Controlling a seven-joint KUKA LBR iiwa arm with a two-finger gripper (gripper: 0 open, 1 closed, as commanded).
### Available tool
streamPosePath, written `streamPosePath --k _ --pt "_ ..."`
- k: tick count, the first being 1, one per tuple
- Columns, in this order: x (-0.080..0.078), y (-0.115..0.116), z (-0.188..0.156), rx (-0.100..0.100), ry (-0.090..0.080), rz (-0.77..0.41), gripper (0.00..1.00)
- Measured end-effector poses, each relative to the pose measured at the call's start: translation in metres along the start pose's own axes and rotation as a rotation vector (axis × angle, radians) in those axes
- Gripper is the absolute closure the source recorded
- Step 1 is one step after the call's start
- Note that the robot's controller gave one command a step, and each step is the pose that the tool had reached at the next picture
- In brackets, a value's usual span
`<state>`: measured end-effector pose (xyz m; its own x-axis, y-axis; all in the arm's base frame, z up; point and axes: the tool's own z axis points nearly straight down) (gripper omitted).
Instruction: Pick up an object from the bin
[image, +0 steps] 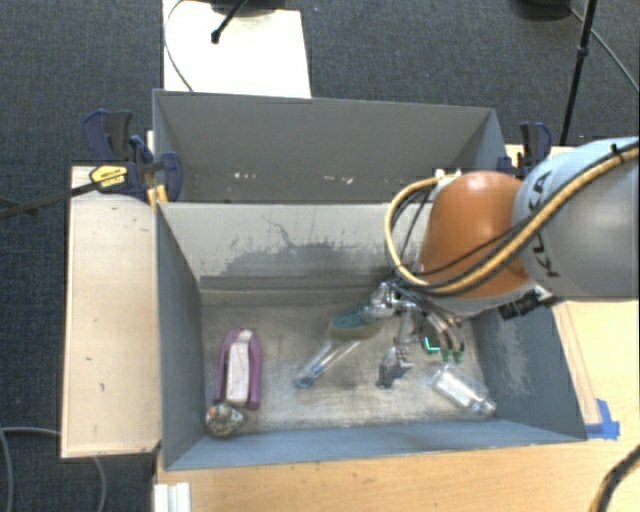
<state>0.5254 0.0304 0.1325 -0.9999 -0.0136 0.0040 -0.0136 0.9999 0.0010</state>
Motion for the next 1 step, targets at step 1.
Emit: streamPosePath --k 1 --pt "-0.0632 0.003 0.0223 0.001 -0.009 -0.221 0.0"
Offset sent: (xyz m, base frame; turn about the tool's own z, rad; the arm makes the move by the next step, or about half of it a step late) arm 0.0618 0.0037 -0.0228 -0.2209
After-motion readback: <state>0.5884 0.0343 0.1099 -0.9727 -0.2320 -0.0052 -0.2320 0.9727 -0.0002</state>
